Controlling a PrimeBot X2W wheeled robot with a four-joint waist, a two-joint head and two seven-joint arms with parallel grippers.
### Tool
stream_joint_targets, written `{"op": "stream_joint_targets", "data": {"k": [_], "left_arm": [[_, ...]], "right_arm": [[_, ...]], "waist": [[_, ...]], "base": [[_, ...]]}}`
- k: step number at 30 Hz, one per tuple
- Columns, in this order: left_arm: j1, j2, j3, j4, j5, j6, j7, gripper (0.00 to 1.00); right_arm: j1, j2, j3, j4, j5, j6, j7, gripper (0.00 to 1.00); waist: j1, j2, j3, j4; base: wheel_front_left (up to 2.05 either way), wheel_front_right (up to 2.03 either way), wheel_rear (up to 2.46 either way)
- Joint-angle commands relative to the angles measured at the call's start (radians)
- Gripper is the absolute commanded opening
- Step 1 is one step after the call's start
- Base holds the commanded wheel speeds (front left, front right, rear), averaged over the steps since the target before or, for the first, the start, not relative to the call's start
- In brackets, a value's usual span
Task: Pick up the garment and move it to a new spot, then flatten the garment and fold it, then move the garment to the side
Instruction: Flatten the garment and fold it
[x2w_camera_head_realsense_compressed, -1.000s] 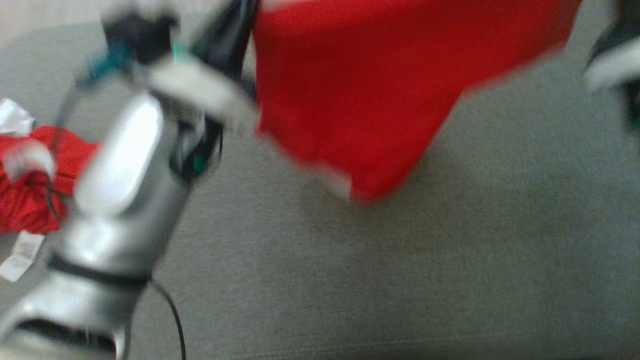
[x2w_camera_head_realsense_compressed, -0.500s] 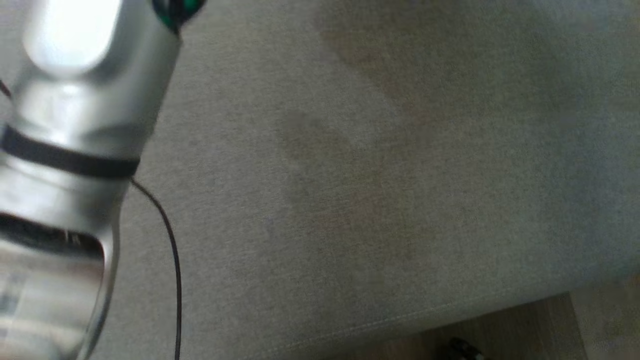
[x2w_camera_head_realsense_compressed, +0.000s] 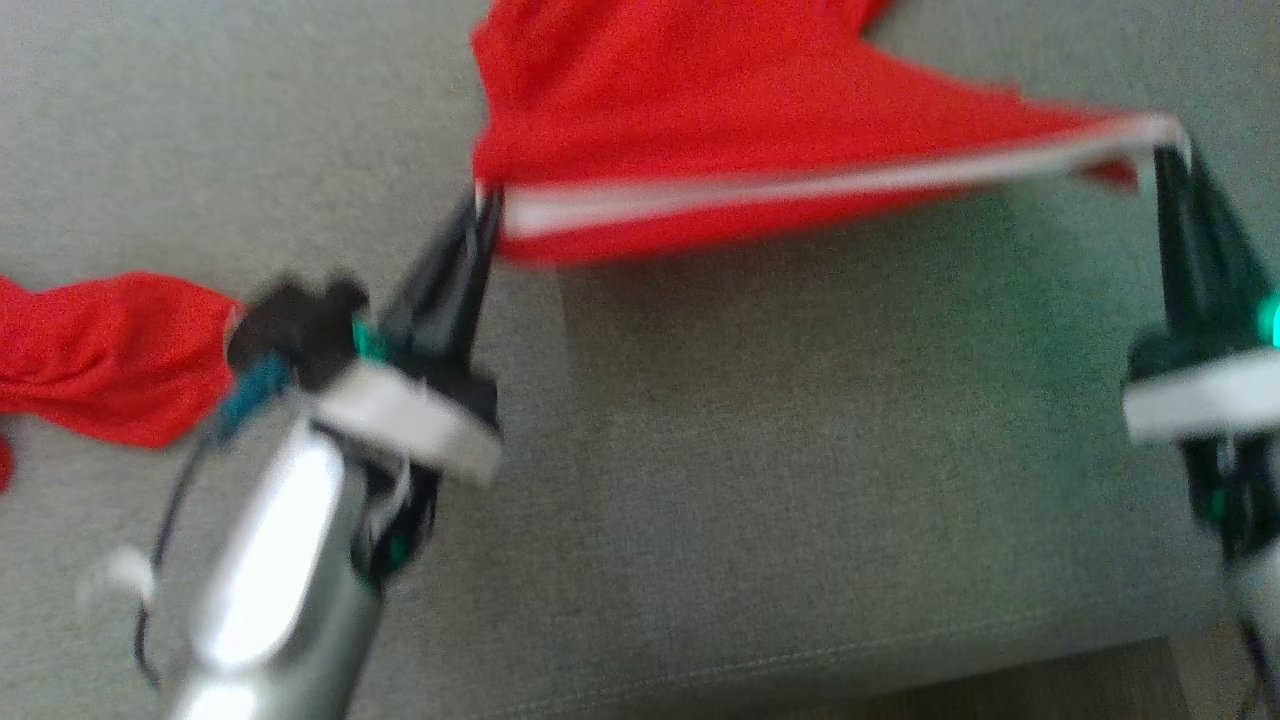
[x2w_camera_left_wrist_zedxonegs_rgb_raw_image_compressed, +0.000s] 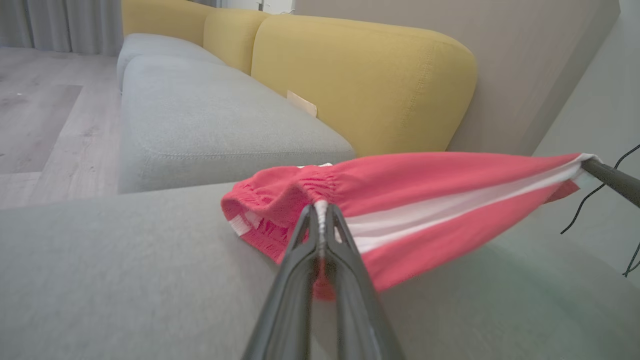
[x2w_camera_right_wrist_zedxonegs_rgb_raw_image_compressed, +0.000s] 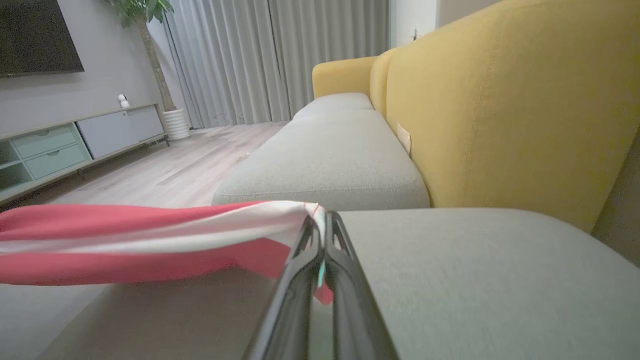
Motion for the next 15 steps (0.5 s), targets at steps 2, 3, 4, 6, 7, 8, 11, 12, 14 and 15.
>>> {"op": "stream_joint_targets", "data": {"k": [2, 3, 4, 6, 7, 8, 11, 12, 14, 15], "left_arm": [[0.053, 0.013, 0.057, -0.073, 0.029, 0.0, -0.005, 0.0], [0.106, 0.007, 0.073, -0.098, 0.043, 0.0, -0.005, 0.0], [0.156, -0.001, 0.089, -0.121, 0.052, 0.0, -0.005, 0.0], [0.241, -0.015, 0.114, -0.157, 0.073, 0.0, -0.005, 0.0], [0.277, -0.023, 0.124, -0.172, 0.08, 0.0, -0.005, 0.0], [0.31, -0.03, 0.13, -0.185, 0.086, 0.0, -0.005, 0.0], [0.388, -0.045, 0.135, -0.224, 0.105, 0.0, -0.005, 0.0], [0.408, -0.048, 0.132, -0.235, 0.11, 0.0, -0.005, 0.0], [0.444, -0.053, 0.13, -0.253, 0.116, 0.0, -0.005, 0.0], [0.459, -0.056, 0.132, -0.261, 0.116, -0.001, -0.005, 0.0]], "right_arm": [[0.097, -0.001, -0.03, -0.062, 0.004, -0.001, -0.005, 0.0], [0.152, 0.004, -0.047, -0.087, 0.003, -0.001, -0.005, 0.0], [0.202, 0.009, -0.062, -0.112, 0.004, -0.001, -0.001, 0.0], [0.289, 0.02, -0.087, -0.165, 0.008, -0.001, 0.019, 0.0], [0.327, 0.023, -0.098, -0.193, 0.01, -0.001, 0.033, 0.0], [0.363, 0.025, -0.108, -0.221, 0.013, -0.001, 0.049, 0.0], [0.457, 0.027, -0.145, -0.307, 0.017, -0.001, 0.093, 0.0], [0.485, 0.026, -0.157, -0.337, 0.016, -0.001, 0.108, 0.0], [0.532, 0.021, -0.183, -0.393, 0.001, -0.001, 0.137, 0.0], [0.548, 0.02, -0.197, -0.419, -0.009, -0.001, 0.15, 0.0]], "waist": [[-0.0001, 0.0, -0.076, 0.03], [-0.0001, 0.0, -0.093, 0.033], [-0.0001, 0.0, -0.11, 0.035], [-0.0001, 0.0, -0.14, 0.039], [-0.0001, 0.0, -0.153, 0.042], [-0.0001, 0.0, -0.165, 0.046], [-0.0001, 0.0, -0.193, 0.06], [-0.0001, 0.0, -0.199, 0.066], [-0.0001, 0.0, -0.205, 0.078], [-0.0001, 0.0, -0.207, 0.083]], "base": [[0.0, 0.0, 0.0], [0.0, 0.0, 0.0], [0.0, 0.0, 0.0], [0.0, 0.0, 0.0], [0.0, 0.0, 0.0], [0.0, 0.0, 0.0], [0.0, 0.0, 0.0], [0.0, 0.0, 0.0], [0.0, 0.0, 0.0], [0.0, 0.0, 0.0]]}}
